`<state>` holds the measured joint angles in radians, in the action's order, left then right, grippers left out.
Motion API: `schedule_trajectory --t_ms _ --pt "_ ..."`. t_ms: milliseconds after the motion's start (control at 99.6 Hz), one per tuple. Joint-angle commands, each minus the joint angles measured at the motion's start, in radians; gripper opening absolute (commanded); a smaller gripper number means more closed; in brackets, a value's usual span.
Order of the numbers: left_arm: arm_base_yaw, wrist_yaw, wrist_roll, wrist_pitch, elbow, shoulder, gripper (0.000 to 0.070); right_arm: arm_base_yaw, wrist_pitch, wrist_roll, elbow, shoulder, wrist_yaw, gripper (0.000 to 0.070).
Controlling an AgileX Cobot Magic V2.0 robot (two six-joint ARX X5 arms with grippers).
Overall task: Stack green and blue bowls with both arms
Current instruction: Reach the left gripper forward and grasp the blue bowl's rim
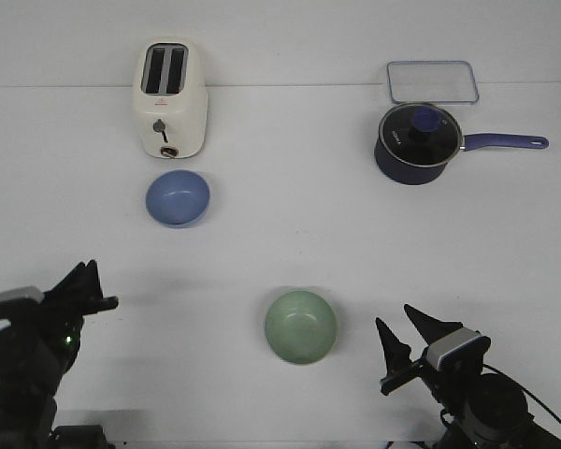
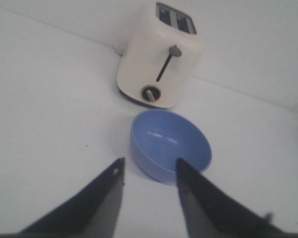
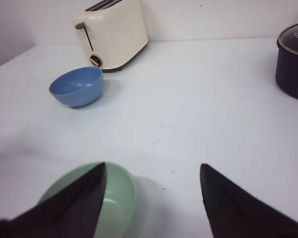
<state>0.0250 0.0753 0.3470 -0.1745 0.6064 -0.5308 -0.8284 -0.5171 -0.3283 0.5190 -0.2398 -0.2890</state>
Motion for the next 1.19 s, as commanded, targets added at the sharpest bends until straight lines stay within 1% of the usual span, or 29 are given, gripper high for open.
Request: schedule_trajectory --t_ms 0,80,241,271,412,532,613,723,813,844,864,904,964,984,1004,1135,1185 --pt "0.0 0.004 -0.056 -0.037 0.125 -0.214 0.0394 -0.009 0.011 0.005 0.007 -0.005 -0.001 0.039" --pt "0.0 0.016 -0.067 -0.064 0.247 -0.403 0.0394 -0.009 0.011 0.006 0.007 -0.005 -0.001 0.039" --pt "-0.002 0.132 -0.072 -0.072 0.454 -0.753 0.0394 -0.009 0.011 0.009 0.007 -0.005 -0.005 0.039" --pt "-0.007 0.144 -0.074 -0.077 0.489 -0.81 0.0394 -0.009 0.011 0.009 0.007 -0.005 -0.008 0.039" --pt "-0.029 0.143 -0.078 -0.112 0.635 -1.04 0.0394 -0.009 0.011 0.011 0.007 -0.005 -0.03 0.039" --pt "-0.047 0.133 -0.085 -0.118 0.708 -1.175 0.0394 -0.009 0.011 0.011 0.007 -0.005 -0.03 0.039" --pt "-0.057 0.107 -0.095 -0.112 0.729 -1.233 0.0393 -0.009 0.011 0.011 0.007 -0.005 -0.03 0.039" --pt "-0.069 0.039 -0.097 -0.1 0.73 -1.279 0.0392 -0.009 0.011 0.011 0.007 -0.005 -0.03 0.039" --pt "-0.072 0.025 -0.097 -0.089 0.73 -1.299 0.037 -0.009 0.011 0.011 0.007 -0.005 -0.032 0.039" --pt "-0.072 0.025 -0.097 -0.086 0.73 -1.301 0.035 -0.009 0.011 0.011 0.007 -0.005 -0.034 0.039" --pt "-0.072 0.025 -0.097 -0.085 0.73 -1.301 0.0312 -0.009 0.011 0.011 0.007 -0.005 -0.034 0.039" --pt "-0.073 0.025 -0.097 -0.085 0.73 -1.301 0.0199 -0.009 0.011 0.011 0.007 -0.005 -0.034 0.039" --pt "-0.075 0.026 -0.101 -0.087 0.73 -1.3 0.0003 -0.009 0.011 0.011 0.007 -0.005 -0.034 0.039" --pt "-0.076 0.026 -0.104 -0.091 0.73 -1.3 0.0 -0.009 0.011 0.011 0.007 -0.005 -0.034 0.039" --pt "-0.076 0.026 -0.104 -0.096 0.73 -1.297 0.0015 -0.009 0.011 0.011 0.007 -0.005 -0.034 0.039" --pt "-0.082 0.027 -0.111 -0.129 0.73 -1.254 0.0011 -0.009 0.011 0.011 0.007 -0.005 -0.034 0.039" --pt "-0.089 0.041 -0.121 -0.145 0.73 -1.215 0.0011 -0.009 0.011 0.011 0.007 -0.005 -0.034 0.039"
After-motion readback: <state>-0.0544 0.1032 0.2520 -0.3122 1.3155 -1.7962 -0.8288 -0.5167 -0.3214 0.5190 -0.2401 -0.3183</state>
